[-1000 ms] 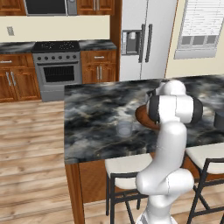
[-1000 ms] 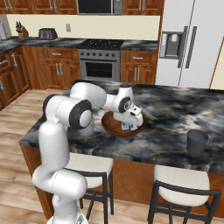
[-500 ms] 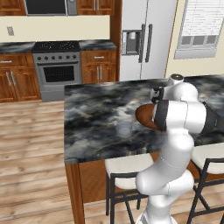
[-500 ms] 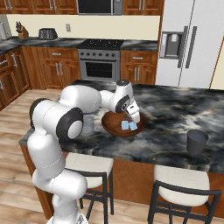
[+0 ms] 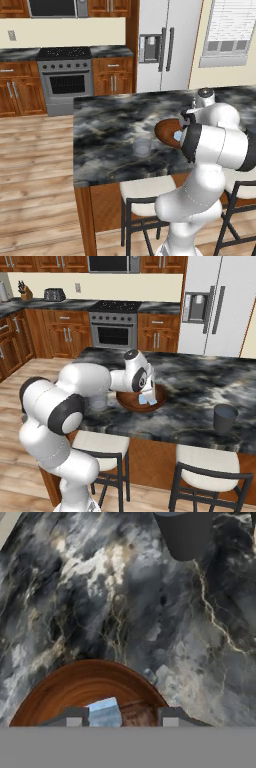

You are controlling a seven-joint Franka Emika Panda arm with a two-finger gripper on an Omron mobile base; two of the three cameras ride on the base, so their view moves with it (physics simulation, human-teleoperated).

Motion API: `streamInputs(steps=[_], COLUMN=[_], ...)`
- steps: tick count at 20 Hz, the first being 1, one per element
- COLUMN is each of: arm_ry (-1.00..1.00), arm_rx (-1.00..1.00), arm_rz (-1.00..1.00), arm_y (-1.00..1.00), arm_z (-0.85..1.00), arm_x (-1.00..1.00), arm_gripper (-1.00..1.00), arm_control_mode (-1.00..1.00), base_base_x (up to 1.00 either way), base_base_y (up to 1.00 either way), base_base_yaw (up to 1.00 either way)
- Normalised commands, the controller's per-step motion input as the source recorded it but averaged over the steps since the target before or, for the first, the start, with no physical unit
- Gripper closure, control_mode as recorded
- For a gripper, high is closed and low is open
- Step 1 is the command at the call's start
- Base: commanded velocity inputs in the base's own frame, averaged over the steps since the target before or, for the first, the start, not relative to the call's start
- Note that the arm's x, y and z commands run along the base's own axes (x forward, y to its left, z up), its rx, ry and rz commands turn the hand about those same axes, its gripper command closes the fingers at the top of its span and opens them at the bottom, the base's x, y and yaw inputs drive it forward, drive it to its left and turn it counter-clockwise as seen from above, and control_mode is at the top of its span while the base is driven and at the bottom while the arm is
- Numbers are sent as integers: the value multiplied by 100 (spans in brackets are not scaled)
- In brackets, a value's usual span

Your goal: There are four ice cubes in the ice bowl. Place two ice cubes in each glass of water.

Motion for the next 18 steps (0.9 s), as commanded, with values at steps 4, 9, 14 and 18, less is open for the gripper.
streamInputs(steps=[4, 9, 14, 18], arm_ry=[0, -2, 0, 3], arm_rx=[4, 4, 8, 6], arm_rz=[-19, -4, -1, 0], arm_y=[-96, -100, -100, -93], arm_z=[62, 22, 0, 0], arm_x=[-37, -32, -25, -9], arm_gripper=[100, 100, 100, 100], arm_control_mode=[-100, -100, -100, -100], base_base_x=[0, 0, 0, 0], base_base_y=[0, 0, 0, 0], base_base_yaw=[0, 0, 0, 0])
